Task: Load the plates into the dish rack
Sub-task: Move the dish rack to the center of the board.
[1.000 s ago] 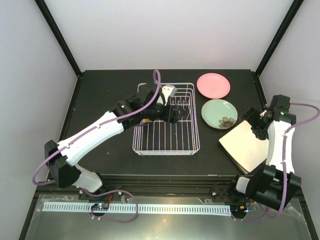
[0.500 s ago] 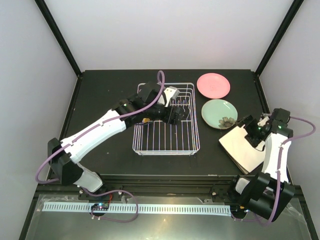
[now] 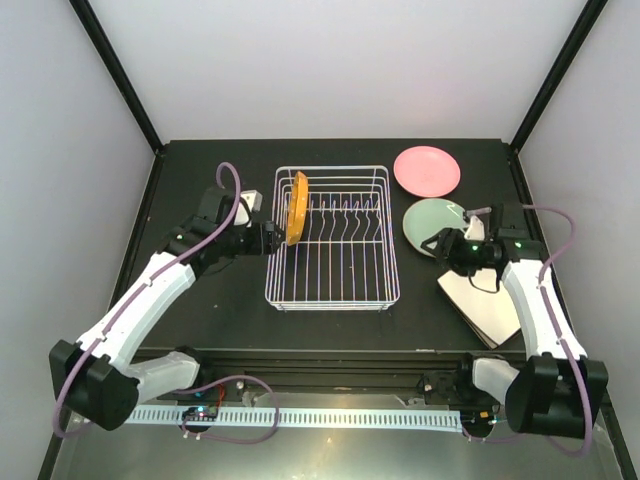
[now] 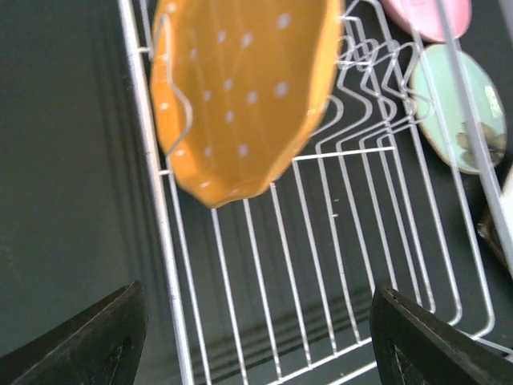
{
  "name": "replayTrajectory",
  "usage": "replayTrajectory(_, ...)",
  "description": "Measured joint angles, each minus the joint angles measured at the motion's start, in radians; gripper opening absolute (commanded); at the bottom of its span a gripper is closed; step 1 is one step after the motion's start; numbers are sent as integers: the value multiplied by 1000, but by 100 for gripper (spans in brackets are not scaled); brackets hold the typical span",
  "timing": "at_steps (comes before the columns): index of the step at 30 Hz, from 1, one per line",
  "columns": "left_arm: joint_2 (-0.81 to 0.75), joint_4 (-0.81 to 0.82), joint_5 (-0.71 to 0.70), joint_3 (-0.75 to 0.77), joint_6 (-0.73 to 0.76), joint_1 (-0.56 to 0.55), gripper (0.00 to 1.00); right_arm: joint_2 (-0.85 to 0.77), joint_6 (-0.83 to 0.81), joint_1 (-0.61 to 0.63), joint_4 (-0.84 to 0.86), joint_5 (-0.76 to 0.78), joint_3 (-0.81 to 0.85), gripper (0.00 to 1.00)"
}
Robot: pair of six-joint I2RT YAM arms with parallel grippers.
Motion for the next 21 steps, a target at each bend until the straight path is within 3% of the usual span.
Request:
replayTrajectory(11,82,3,85,-63,25,126,77,258,49,206,193,-56,23,53)
replayTrajectory(16,102,13,105,-70,31,149,76,340,71,258,256,-73,66,45)
replayTrajectory(21,150,33,121,-72,32,150,68,405,74,283,277,-71,117,35)
